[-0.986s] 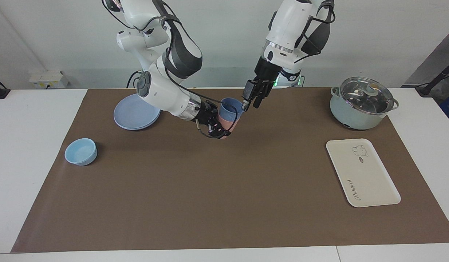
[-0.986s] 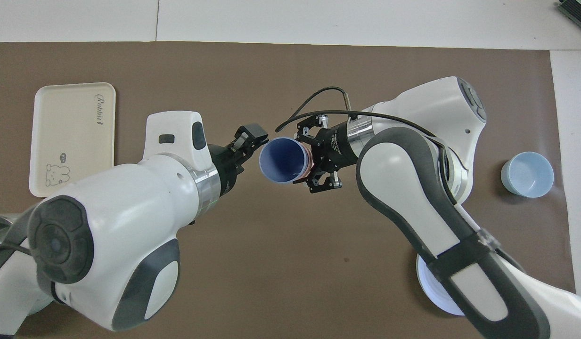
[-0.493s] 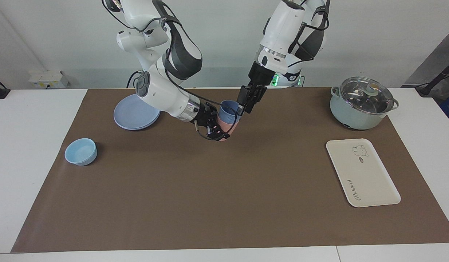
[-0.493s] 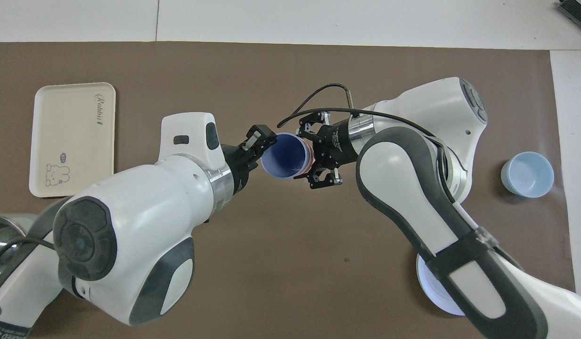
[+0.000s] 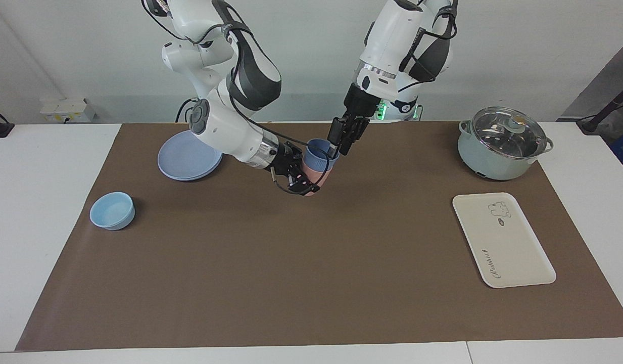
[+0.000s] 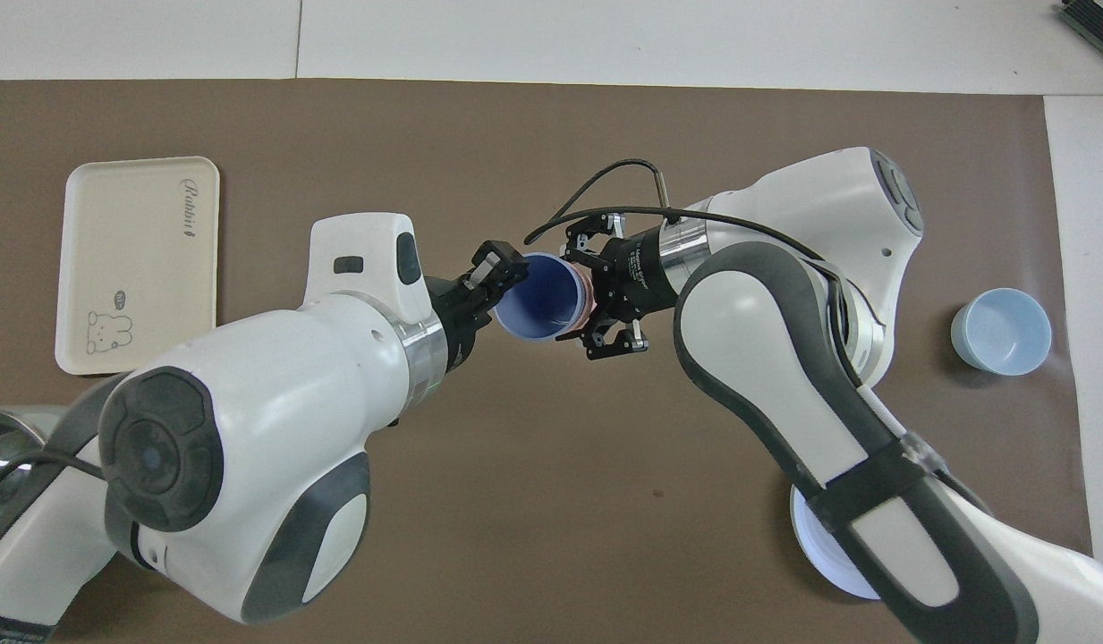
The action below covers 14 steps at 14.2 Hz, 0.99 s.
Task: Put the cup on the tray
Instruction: 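Grasp the cup with the left gripper from the right gripper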
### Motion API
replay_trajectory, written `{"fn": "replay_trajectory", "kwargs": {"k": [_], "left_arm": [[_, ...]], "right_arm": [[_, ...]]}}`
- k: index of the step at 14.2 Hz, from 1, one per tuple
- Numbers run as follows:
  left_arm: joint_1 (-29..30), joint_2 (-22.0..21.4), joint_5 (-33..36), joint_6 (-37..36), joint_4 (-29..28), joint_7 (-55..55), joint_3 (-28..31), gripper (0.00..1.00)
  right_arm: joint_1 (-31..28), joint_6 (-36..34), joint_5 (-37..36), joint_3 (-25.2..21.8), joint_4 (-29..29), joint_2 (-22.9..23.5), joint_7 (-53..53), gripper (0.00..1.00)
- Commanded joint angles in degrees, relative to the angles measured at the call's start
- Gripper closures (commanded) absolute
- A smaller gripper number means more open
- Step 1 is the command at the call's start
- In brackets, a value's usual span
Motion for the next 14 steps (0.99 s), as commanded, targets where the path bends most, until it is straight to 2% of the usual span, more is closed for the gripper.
{"fn": "replay_trajectory", "kwargs": {"k": [1, 5, 8, 9, 11, 13, 14], "left_arm": [[-1.7, -0.6, -0.9, -2.1, 0.4, -0.3, 0.9, 0.38], [-2.1, -0.7, -0.8, -1.9, 0.0, 0.0, 0.9, 0.38], [-2.1, -0.6, -0.8, -1.6, -0.5, 0.3, 0.9, 0.43], [-2.0, -0.4, -0.8, -1.4, -0.5, 0.2, 0.9, 0.50], [-2.1, 0.2, -0.8, -0.2, -0.6, 0.0, 0.9, 0.69], [-2.0, 0.9, -0.8, 0.1, 0.1, -0.5, 0.9, 1.00], [-1.9, 1.0, -0.9, 0.1, 0.3, -0.5, 0.9, 1.00]], "right_arm": [[-0.1, 1.3, 1.9, 0.3, -0.2, -0.3, 0.6, 1.00], [-0.1, 1.3, 1.9, 0.3, -0.2, -0.3, 0.5, 1.00], [-0.2, 1.3, 1.9, 0.3, -0.2, -0.2, 0.5, 1.00], [-0.2, 1.3, 1.9, 0.3, -0.2, -0.2, 0.5, 1.00], [-0.3, 1.3, 1.9, 0.3, -0.2, -0.2, 0.5, 1.00], [-0.3, 1.3, 2.0, 0.3, 0.0, -0.2, 0.5, 1.00], [-0.3, 1.3, 2.2, 0.3, 0.1, -0.2, 0.6, 1.00]]}}
